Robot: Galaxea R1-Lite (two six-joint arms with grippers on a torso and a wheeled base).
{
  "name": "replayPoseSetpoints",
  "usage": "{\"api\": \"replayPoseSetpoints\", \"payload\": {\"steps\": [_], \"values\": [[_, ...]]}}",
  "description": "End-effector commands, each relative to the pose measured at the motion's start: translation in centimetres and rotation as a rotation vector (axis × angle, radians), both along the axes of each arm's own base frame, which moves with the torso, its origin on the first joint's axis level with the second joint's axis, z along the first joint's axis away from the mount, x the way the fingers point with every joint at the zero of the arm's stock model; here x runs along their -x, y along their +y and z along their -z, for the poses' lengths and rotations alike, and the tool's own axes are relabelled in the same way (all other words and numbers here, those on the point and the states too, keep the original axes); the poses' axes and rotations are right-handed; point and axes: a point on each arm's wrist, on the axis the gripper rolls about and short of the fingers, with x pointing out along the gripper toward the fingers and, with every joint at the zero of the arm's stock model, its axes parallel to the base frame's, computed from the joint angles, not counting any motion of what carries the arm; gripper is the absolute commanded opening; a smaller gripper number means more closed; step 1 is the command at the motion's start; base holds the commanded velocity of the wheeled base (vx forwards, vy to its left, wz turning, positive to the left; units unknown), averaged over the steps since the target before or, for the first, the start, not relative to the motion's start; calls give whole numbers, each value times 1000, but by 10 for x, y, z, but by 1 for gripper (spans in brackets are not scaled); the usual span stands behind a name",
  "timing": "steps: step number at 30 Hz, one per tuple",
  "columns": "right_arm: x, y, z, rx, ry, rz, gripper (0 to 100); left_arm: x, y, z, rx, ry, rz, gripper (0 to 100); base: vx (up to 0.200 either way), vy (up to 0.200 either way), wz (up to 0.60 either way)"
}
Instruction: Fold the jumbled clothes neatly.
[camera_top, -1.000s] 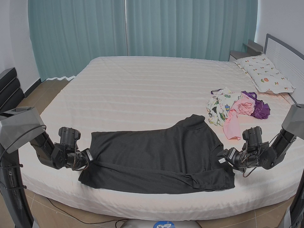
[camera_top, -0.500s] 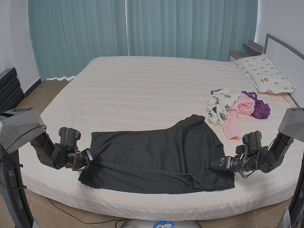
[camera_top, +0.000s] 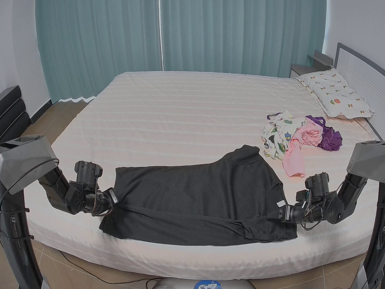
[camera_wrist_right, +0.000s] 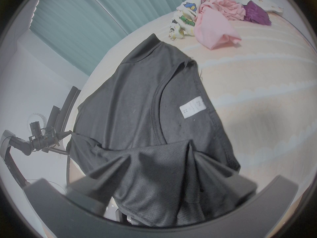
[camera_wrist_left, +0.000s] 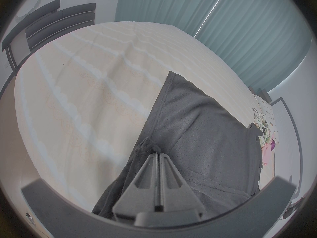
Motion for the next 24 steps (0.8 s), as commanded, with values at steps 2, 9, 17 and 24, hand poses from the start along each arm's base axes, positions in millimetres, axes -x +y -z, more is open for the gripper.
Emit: {"api": "replayPoseSetpoints", "payload": {"steps": [2,9,17,24], "values": [[2,-2,2,-17,18,6,0,0,0,1,-1,1,-1,0,0,0,0],[0,-9,-1,-37,-19,35,0,-1,0,1,-1,1,-1,0,0,0,0],[-4,-16,-21,-125,-106,101,0,-2,2,2,-19,-1,-22,0,0,0,0],[-7,-17,-22,-132,-137,111,0,-3,3,1,0,-3,-55,0,0,0,0]]}}
